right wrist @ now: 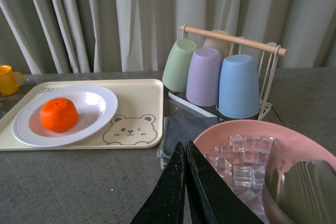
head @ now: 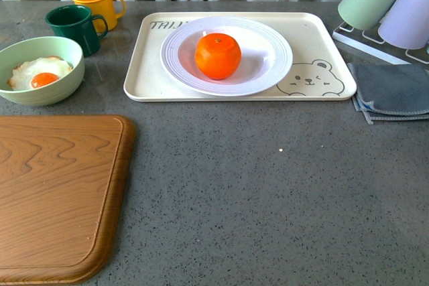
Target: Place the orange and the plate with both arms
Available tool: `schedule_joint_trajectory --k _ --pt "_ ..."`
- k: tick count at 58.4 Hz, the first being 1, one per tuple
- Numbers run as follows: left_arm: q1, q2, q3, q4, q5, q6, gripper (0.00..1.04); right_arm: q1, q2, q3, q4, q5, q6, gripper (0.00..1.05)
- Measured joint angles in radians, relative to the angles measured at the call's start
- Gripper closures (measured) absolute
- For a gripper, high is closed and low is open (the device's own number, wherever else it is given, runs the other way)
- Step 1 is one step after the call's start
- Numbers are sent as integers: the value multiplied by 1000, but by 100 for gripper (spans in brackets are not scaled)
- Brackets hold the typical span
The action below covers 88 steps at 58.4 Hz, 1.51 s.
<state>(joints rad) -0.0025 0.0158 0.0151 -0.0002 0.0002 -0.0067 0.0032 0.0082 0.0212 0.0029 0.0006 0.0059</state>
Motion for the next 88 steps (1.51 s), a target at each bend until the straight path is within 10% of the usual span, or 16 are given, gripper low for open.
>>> schedule_joint_trajectory --k 10,41,88 --pt "0 0 0 0 0 0 9 0 -2 0 -1 0 -2 100" --pt "0 0 0 0 0 0 9 0 -2 0 -2 0 -1 8" --pt "0 0 0 0 0 0 9 0 -2 0 -2 0 -2 9"
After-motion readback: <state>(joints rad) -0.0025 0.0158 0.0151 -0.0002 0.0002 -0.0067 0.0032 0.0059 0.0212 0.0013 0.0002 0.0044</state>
